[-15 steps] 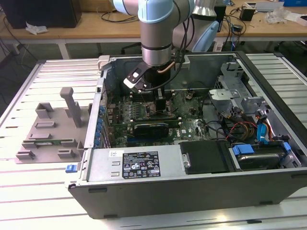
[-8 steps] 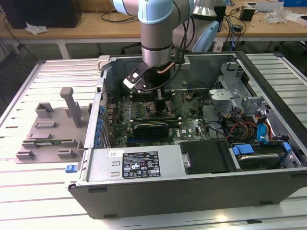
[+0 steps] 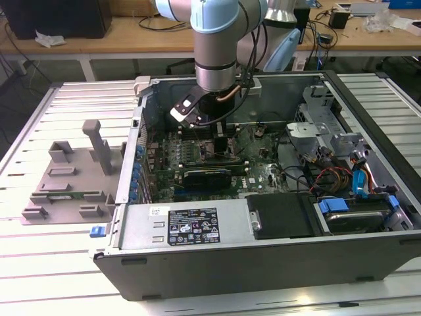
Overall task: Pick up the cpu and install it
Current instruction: 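Place the cpu into insertion slot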
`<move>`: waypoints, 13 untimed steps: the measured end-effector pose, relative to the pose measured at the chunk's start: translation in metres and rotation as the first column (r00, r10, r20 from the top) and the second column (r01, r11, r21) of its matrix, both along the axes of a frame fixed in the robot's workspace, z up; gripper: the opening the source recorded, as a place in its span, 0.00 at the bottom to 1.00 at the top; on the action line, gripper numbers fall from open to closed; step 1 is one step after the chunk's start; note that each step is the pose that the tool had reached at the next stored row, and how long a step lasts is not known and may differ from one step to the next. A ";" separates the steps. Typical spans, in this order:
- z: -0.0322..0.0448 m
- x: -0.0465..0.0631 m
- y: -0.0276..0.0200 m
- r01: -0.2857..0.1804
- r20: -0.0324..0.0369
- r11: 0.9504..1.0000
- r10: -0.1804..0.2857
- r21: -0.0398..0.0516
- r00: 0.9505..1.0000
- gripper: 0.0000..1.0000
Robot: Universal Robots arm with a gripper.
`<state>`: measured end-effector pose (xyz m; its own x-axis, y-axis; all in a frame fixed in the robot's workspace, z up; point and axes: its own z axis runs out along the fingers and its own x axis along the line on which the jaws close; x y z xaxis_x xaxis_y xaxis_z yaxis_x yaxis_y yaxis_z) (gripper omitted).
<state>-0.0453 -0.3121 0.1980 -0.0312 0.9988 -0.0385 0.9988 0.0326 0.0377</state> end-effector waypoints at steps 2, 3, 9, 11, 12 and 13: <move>-0.0001 0.000 0.0001 0.000 0.000 1.000 0.000 0.000 1.000 0.55; -0.0004 0.000 0.0001 0.000 0.000 1.000 0.000 0.001 1.000 0.55; -0.0007 0.000 0.0002 0.000 0.000 1.000 0.000 0.001 1.000 0.56; -0.0006 0.000 0.0002 0.000 0.000 1.000 0.000 0.001 1.000 0.62; -0.0005 0.000 0.0002 0.000 0.000 1.000 0.000 0.001 1.000 0.62; -0.0005 0.000 0.0002 0.000 0.000 1.000 0.000 0.001 1.000 0.62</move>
<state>-0.0452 -0.3120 0.1975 -0.0312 0.9988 -0.0377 0.9988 0.0326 0.0377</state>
